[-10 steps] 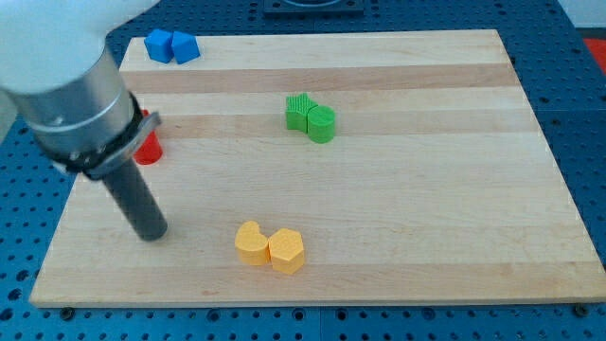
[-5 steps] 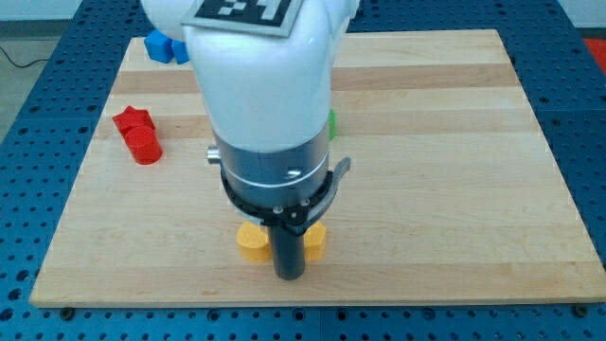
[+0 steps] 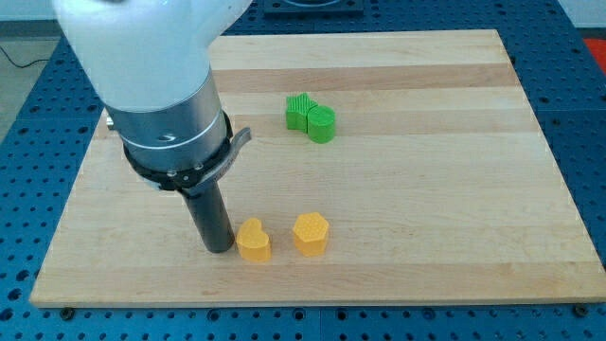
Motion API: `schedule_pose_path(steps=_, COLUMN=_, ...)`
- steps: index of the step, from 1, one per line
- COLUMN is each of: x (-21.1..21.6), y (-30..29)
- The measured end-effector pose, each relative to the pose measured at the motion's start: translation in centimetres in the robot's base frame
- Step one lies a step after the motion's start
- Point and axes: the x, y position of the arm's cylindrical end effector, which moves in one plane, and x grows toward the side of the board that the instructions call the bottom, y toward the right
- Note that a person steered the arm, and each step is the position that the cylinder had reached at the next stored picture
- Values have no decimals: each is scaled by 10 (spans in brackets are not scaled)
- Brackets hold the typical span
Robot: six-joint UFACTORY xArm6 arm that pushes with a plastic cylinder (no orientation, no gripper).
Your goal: Move yellow blocks towards bottom center of the board
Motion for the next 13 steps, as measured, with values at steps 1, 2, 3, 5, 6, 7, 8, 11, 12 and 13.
schedule_pose_path(steps=1, x=0, y=43)
schedule_pose_path(steps=2, x=-8, y=86)
schedule_pose_path(steps=3, x=-11, y=118)
schedule_pose_path(steps=5, x=-26, y=118)
schedule_pose_path(steps=6, x=-23, y=60)
schedule_pose_path(steps=7, x=16, y=27)
schedule_pose_path(steps=8, x=56, y=27)
schedule_pose_path(steps=11, x=57, y=39)
schedule_pose_path(steps=12, x=57, y=43)
schedule_pose_path(steps=13, x=57, y=97)
